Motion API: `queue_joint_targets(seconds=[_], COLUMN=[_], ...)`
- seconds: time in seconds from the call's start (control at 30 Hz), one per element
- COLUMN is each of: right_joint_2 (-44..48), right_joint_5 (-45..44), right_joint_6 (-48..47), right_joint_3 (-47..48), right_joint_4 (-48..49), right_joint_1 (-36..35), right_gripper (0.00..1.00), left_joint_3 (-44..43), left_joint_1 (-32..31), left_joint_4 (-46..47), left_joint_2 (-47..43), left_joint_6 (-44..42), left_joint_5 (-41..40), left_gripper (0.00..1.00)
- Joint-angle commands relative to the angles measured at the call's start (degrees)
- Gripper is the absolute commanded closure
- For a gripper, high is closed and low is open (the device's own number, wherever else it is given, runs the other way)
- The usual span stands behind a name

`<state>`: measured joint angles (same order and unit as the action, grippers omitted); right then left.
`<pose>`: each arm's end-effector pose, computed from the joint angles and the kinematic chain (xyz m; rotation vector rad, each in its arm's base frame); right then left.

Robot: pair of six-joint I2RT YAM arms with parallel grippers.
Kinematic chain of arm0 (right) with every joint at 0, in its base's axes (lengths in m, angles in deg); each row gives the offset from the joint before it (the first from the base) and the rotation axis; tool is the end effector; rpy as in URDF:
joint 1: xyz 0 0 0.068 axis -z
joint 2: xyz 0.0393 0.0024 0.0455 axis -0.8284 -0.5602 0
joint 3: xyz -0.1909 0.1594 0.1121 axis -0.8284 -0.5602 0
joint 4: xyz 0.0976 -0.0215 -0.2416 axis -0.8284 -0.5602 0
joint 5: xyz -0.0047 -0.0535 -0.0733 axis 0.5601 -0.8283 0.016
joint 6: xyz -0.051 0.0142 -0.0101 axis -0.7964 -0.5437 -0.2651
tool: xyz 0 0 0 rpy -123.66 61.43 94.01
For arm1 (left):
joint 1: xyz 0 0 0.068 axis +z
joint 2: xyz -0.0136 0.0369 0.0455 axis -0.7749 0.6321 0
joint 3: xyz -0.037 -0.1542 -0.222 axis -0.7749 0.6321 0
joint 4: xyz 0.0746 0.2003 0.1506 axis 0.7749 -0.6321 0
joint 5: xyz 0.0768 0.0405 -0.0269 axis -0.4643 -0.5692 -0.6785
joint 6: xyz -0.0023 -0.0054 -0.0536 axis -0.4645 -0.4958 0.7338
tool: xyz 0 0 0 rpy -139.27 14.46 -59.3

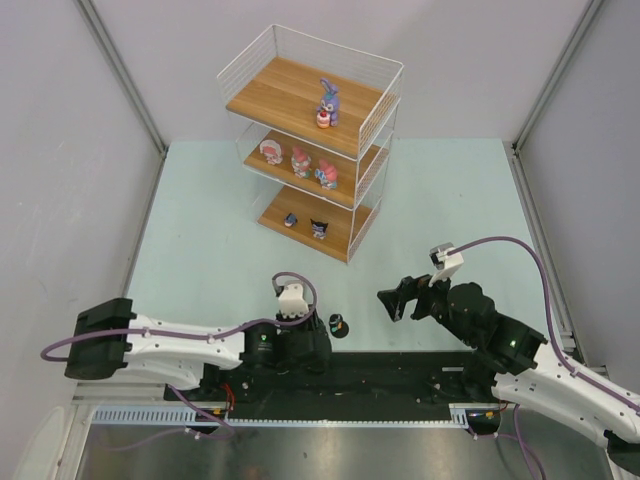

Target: Place and organize the plastic toys onto the shelf

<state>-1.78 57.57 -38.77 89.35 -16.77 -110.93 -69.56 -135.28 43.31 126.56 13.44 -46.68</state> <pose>0.0840 0.1018 0.2613 -0.2814 1.9131 0.6822 0.0449 -0.2082 0.1857 -0.1291 2.2874 -0.4516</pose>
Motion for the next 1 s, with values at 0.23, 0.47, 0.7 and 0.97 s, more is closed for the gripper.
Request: queue_joint_targets(seconds=[0.23, 0.47, 0.7, 0.97], right_joint_2=[0.46, 0.11, 0.46, 3.1], right_joint_5=[0.89, 1.85, 2.64, 2.12], right_joint_6=[-0.58, -0.31, -0.58, -0.49], right_joint_3=[0.07, 0.07, 0.07, 0.42], right_joint_4=[1.32, 2.11, 2.64, 0.18], right_joint_1=[0.6, 0.86, 1.04, 1.39], right_gripper=[0.0, 0.0, 0.0, 0.0], left_joint_3=[0.77, -14.75, -34.54, -57.2], left_joint_1=[4.58, 19.44, 24.36, 36.58], left_joint_4=[13.22, 3.22, -0.3, -0.48], left_joint_2=[-24.49, -36.56, -25.16, -13.81], left_joint_6=[-40.09, -55.96, -75.98, -85.15], left_joint_5=[3.82, 9.28, 16.74, 29.05], left_gripper=[0.83, 0.87, 0.89, 0.96])
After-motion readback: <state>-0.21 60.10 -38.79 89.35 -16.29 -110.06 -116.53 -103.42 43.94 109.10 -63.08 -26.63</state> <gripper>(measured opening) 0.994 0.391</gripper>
